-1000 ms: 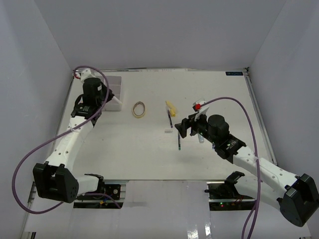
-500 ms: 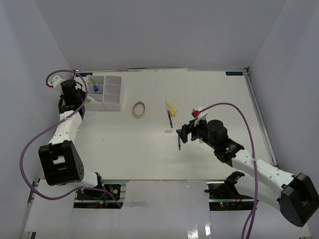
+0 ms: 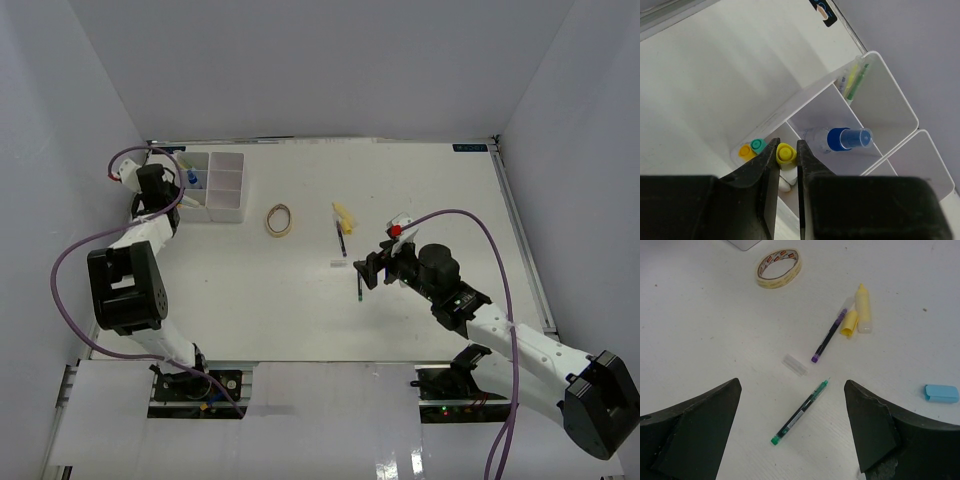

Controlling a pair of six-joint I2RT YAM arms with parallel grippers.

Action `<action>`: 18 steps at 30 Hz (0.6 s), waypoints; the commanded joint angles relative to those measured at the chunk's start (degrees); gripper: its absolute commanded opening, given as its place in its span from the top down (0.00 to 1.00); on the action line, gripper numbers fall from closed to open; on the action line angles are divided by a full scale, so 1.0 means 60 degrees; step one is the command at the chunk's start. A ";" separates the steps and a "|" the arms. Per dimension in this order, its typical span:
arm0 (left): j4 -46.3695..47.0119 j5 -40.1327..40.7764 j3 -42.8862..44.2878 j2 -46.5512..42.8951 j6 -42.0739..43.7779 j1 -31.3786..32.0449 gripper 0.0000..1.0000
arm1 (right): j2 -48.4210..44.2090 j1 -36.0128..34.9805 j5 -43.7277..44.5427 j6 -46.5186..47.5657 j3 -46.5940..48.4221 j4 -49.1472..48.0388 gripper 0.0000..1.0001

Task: Sort the stationery into containers
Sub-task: Place the pen in the storage box.

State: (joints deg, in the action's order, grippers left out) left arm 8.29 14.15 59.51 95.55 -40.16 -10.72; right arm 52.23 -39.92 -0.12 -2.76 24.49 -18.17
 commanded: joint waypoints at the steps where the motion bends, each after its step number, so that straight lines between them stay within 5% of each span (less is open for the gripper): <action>1: 0.0536 -0.0161 0.0395 -0.0061 -0.0132 -0.0015 0.74 | 0.0026 0.0033 -0.0141 0.0095 -0.0024 -0.0501 0.10; 5: 0.0215 -0.0220 0.0454 -0.0264 -0.0089 -0.0015 0.53 | 0.0055 0.0033 -0.0068 0.0066 -0.0024 -0.0487 0.10; 9: -0.0093 -0.0190 0.0307 -0.0878 0.0043 -0.0015 0.16 | 0.0055 0.0047 0.0150 -0.0066 0.0194 -0.0107 0.10; 11: -0.0254 -0.0220 0.0219 -0.1245 0.0160 -0.0015 0.07 | 0.0070 0.0047 0.0458 -0.0183 0.0341 0.0287 0.10; 18: -0.1775 -0.1155 0.0643 -0.2930 0.0819 -0.0015 0.02 | 0.0377 0.0164 0.1893 -0.1003 0.1365 0.2116 0.10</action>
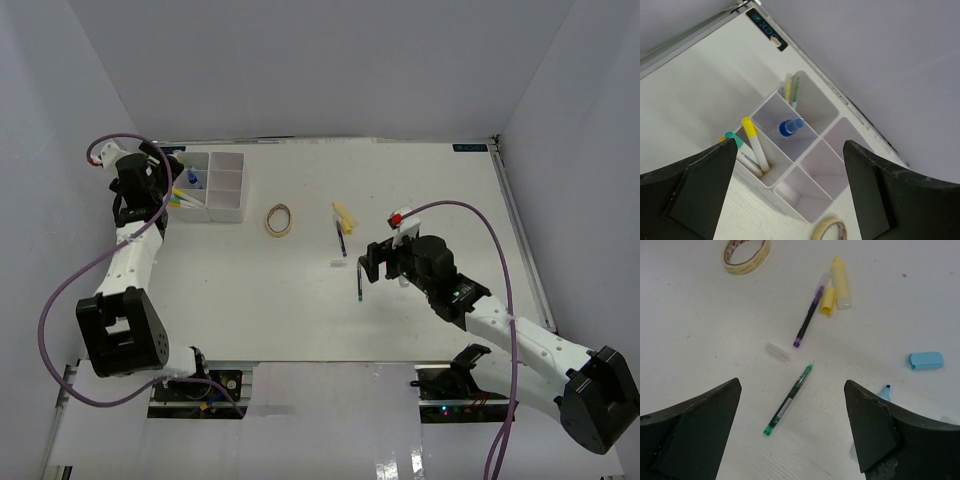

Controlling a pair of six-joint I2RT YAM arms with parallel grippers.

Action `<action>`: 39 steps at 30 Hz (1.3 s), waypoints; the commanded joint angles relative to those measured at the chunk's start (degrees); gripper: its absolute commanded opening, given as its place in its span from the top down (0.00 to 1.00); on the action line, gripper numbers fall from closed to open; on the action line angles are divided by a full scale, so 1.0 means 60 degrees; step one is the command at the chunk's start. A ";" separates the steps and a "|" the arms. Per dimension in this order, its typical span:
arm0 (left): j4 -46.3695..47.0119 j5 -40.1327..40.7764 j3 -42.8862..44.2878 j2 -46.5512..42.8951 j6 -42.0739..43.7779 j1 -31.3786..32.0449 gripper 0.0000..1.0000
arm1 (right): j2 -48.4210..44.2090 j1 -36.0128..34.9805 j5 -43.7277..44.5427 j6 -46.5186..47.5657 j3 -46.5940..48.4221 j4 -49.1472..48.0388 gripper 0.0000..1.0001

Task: Sort the stationery into containers
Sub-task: Place the pen in the storage box, then pick up the pen from the center of the board.

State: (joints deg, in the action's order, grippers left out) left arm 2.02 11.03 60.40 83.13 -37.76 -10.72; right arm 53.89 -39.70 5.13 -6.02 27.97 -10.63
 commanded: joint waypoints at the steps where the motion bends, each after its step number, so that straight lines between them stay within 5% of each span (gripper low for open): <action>1: -0.1255 -0.1072 0.0553 -0.1152 0.0462 -0.0015 0.02 | 0.0159 0.0157 0.1151 -0.0621 0.0904 0.1096 0.10; 12: -0.2564 -0.5440 -0.0647 -0.2020 0.1619 0.0482 0.02 | 0.0789 0.0668 0.1958 -0.1456 0.1565 0.3192 0.08; 22: -0.2534 -0.5764 -0.1380 -0.2195 0.1957 0.1172 0.02 | 0.1374 0.2031 0.1314 -0.2102 0.1125 0.3471 0.03; 39: -0.2564 -0.5807 -0.1454 -0.2503 0.1855 0.1172 0.02 | 0.2473 0.2179 0.1211 -0.2424 0.1052 0.3369 0.00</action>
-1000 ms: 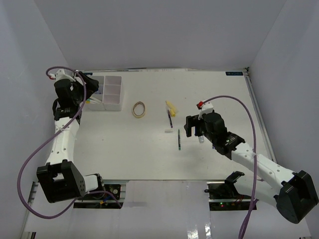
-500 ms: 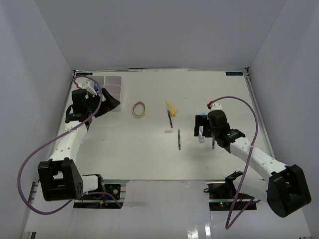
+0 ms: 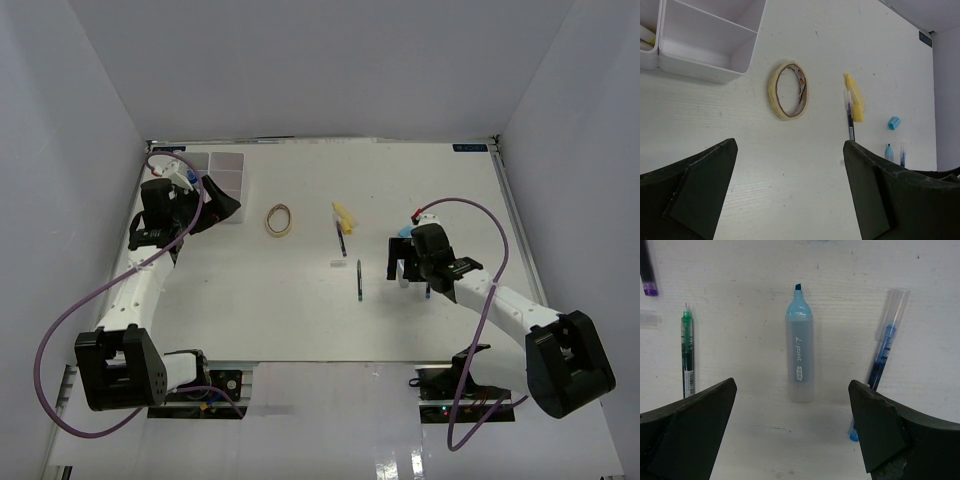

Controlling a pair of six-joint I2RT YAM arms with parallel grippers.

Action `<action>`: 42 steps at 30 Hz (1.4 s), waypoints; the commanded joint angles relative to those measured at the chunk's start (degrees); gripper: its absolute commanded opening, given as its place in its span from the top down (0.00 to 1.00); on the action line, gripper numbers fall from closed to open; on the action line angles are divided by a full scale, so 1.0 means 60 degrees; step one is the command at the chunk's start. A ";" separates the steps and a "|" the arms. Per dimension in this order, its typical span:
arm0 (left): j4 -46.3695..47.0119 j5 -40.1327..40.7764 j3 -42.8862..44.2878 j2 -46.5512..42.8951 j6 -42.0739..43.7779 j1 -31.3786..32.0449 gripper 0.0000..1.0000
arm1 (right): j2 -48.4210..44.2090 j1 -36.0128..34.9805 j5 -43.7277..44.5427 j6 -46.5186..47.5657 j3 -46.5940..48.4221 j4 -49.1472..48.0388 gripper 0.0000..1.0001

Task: Sort the stationery into containers
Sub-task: Pick up the pen from the center of the board.

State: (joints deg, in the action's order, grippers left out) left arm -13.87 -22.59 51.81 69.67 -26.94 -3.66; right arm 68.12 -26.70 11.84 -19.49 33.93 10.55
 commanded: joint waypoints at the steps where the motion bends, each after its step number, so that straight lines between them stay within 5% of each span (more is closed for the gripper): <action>1: 0.0085 -0.0190 -0.0022 -0.0244 0.0051 -0.0005 0.02 | 0.0131 0.0011 0.0209 -0.0195 0.0028 -0.0146 0.00; 26: 0.0056 -0.0322 -0.0022 -0.0098 0.0007 -0.0005 0.02 | 0.1727 0.1842 0.0400 -0.1058 -0.0206 0.0000 0.32; 38: 0.0217 -0.0951 -0.0022 0.0048 -0.0153 0.0229 0.02 | 0.1453 0.1901 0.0649 -0.1147 -0.0133 0.0102 0.80; 42: 0.0129 -0.2076 0.0066 0.0297 -0.0664 0.0826 0.02 | 0.0544 0.1741 0.0737 -0.0432 -0.0177 0.0118 0.87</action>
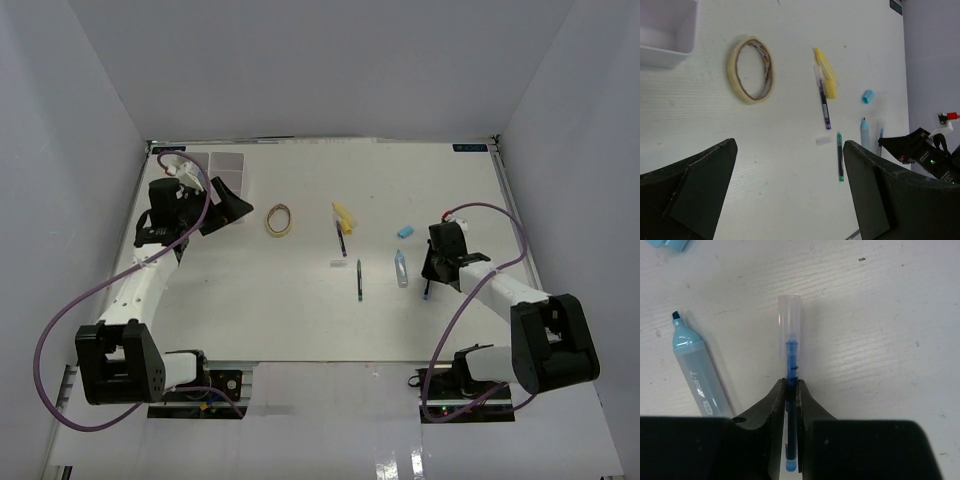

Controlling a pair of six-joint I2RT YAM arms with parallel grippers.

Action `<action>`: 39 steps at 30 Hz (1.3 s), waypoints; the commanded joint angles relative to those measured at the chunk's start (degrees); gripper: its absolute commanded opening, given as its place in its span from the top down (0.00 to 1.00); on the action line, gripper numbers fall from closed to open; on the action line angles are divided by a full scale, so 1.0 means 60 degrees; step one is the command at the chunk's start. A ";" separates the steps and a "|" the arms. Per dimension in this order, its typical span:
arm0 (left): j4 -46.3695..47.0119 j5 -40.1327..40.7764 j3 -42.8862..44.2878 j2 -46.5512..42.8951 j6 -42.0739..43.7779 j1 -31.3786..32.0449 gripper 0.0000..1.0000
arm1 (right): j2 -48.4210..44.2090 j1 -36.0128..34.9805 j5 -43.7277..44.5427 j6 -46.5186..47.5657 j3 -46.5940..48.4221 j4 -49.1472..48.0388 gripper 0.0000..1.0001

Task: Sort the stationery into containers
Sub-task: Pick up the pen from the center of the board.

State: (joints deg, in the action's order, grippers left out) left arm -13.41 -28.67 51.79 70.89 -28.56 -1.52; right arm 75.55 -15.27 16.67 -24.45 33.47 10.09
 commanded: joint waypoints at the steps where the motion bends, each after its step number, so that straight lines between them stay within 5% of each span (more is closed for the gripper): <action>1: 0.0052 -0.1154 0.0113 0.0108 -0.0527 0.0632 0.02 | -0.0929 -0.0209 -0.0126 0.0528 -0.0115 0.0165 0.88; 14: 0.0594 0.0132 0.1811 0.1233 -0.2344 0.5434 0.02 | -0.3860 -0.2257 -0.3361 0.1875 -0.0247 -0.1533 0.91; 23: 0.0492 0.1114 0.3336 0.2978 -0.2916 0.7035 0.07 | -0.4549 -0.3197 -0.4696 0.2083 -0.0671 -0.3481 0.90; 30: 0.0257 0.1452 0.3673 0.3535 -0.2902 0.7504 0.33 | -0.4491 -0.3300 -0.4799 0.2024 -0.0789 -0.3688 0.89; 37: 0.0184 0.1613 0.3805 0.3580 -0.2682 0.7724 0.81 | -0.4432 -0.3359 -0.4829 0.1921 -0.0891 -0.3966 0.87; 39: 0.0140 0.1701 0.3790 0.3566 -0.2580 0.7724 0.87 | -0.4418 -0.3344 -0.4785 0.1921 -0.0906 -0.3966 0.79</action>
State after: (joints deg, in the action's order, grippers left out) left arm -12.19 -19.59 72.51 93.67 -45.04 44.62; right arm 49.12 -35.00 -11.38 -12.99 28.23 -10.09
